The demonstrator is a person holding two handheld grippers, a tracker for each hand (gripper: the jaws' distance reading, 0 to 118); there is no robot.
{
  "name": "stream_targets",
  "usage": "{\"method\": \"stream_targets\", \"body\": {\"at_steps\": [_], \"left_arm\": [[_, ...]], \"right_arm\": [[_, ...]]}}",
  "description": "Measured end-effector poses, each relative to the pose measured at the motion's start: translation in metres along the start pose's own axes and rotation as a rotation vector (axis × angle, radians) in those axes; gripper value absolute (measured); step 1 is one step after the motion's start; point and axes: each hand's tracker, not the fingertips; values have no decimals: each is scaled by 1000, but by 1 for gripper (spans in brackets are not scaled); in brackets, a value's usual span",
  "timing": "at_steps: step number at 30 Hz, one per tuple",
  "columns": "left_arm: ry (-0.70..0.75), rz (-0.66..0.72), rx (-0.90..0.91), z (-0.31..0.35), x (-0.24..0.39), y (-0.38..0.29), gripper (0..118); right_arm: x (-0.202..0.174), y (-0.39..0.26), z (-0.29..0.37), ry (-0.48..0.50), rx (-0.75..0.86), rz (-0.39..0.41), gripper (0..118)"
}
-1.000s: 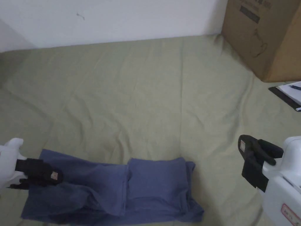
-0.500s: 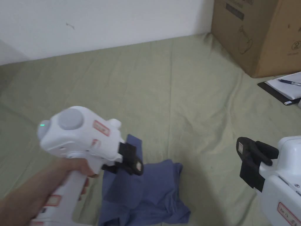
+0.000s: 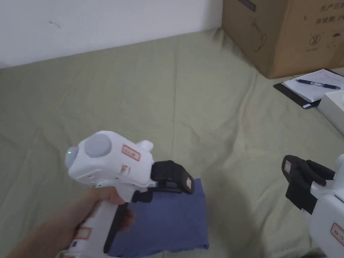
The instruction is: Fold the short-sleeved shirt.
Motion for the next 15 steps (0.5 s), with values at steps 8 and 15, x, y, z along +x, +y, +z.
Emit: {"method": "stream_targets", "body": {"at_steps": [8, 15], "left_arm": [[88, 73, 186, 37, -57, -51, 1], [-66, 145, 193, -10, -73, -63, 0]], "right_arm": [[-21, 0, -7, 43, 3, 35, 0], [-38, -1, -8, 68, 7, 97, 0]]}}
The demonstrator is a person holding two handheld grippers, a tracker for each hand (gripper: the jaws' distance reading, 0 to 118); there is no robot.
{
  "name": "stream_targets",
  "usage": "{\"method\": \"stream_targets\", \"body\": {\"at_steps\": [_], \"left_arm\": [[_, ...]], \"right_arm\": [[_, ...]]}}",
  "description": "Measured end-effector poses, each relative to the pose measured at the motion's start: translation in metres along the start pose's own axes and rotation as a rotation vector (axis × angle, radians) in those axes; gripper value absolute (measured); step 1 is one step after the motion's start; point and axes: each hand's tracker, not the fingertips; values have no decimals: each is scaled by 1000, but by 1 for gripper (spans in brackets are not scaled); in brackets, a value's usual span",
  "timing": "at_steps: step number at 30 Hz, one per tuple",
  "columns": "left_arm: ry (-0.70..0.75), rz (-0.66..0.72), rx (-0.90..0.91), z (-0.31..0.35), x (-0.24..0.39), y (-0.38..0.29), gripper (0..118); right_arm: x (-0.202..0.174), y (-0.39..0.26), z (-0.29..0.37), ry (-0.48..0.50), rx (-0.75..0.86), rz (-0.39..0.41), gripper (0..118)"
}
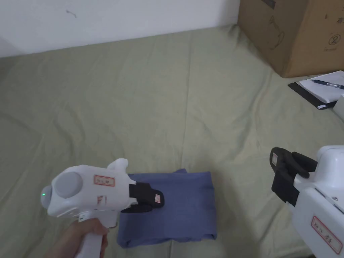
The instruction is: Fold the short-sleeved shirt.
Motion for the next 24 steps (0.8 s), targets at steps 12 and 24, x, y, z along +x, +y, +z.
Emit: {"method": "stream_targets", "body": {"at_steps": [12, 24], "left_arm": [[82, -240, -207, -101, 84, -6, 0], [18, -29, 104, 83, -10, -8, 0]], "right_arm": [[-1, -7, -2, 2, -46, 28, 0], [-67, -39, -46, 198, -217, 87, 0]]}}
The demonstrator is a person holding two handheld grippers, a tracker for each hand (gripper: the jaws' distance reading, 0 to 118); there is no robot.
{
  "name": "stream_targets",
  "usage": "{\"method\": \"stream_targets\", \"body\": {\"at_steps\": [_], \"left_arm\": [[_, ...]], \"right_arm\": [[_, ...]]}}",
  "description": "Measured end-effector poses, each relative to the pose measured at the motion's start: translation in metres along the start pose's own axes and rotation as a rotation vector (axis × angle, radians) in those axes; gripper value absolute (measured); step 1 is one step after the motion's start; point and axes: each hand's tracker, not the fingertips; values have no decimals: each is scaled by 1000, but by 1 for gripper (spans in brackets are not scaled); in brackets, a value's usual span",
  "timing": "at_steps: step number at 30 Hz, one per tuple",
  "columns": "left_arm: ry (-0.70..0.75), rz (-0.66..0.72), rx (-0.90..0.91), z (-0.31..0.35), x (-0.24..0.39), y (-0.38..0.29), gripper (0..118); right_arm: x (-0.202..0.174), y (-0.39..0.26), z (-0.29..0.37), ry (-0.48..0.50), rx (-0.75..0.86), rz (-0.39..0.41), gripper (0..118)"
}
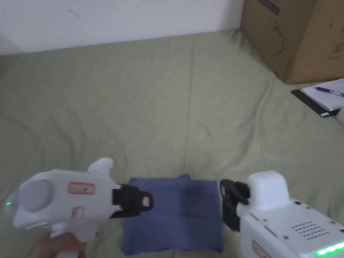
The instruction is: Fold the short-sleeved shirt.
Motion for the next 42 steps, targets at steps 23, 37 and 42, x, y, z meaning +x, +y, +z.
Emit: {"method": "stream_targets", "body": {"at_steps": [23, 37, 42], "left_arm": [[-341, 329, -296, -110, -95, 36, 83], [-136, 162, -223, -61, -82, 41, 31], [62, 78, -185, 18, -107, 53, 31]], "right_arm": [[-43, -60, -89, 11, -183, 103, 0], [-64, 30, -2, -144, 322, 38, 0], [-104, 56, 31, -203, 521, 124, 0]]}}
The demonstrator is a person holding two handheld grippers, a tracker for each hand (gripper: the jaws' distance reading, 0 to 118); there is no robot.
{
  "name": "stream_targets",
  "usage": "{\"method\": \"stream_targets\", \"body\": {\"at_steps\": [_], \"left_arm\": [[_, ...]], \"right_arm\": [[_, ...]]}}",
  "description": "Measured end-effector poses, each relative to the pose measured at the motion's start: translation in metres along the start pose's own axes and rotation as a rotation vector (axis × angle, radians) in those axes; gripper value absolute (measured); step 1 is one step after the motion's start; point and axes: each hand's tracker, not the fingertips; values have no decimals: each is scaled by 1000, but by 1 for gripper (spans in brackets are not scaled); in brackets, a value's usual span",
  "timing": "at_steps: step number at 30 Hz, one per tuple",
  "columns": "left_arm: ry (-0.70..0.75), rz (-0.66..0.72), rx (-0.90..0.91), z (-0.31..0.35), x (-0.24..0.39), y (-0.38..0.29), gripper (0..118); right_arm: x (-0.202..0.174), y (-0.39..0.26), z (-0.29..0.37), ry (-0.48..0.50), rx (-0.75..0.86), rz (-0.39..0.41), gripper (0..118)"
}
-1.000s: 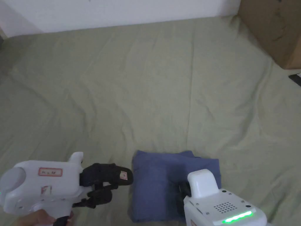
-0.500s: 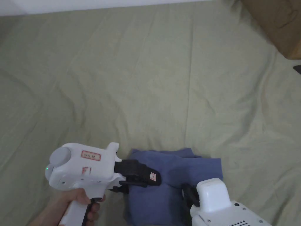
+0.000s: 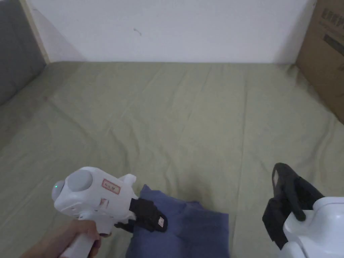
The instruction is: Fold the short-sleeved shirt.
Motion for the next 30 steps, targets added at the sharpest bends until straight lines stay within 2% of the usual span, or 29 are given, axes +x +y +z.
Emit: {"method": "stream_targets", "body": {"at_steps": [5, 8, 11, 13, 15, 22, 24, 25, 27, 29, 30], "left_arm": [[200, 44, 51, 75, -67, 8, 31], [345, 76, 101, 115, -106, 12, 31], [472, 97, 111, 146, -139, 18, 31], [590, 40, 144, 167, -149, 24, 31], [709, -23, 142, 180, -160, 31, 31], [1009, -51, 140, 210, -196, 56, 31], [1064, -15, 159, 209, -203, 59, 31], [1091, -17, 149, 208, -204, 59, 35], [1110, -37, 153, 201, -203, 57, 65], [1116, -41, 151, 198, -199, 51, 108], [1085, -32, 164, 199, -195, 49, 113]], "right_arm": [[-34, 11, 7, 42, 11, 18, 0], [-48, 12, 4, 85, -26, -5, 0], [-59, 7, 3, 83, -38, 19, 0], [-63, 4, -2, 106, -73, 44, 0], [-65, -2, -8, 119, -110, 58, 0], [-73, -15, -24, 123, -170, 94, 0], [-74, -20, -28, 135, -189, 101, 0], [-76, -22, -30, 137, -205, 99, 0], [-76, -25, -32, 157, -229, 90, 0], [-76, -28, -33, 175, -246, 95, 0], [-76, -29, -32, 179, -249, 95, 0]]}}
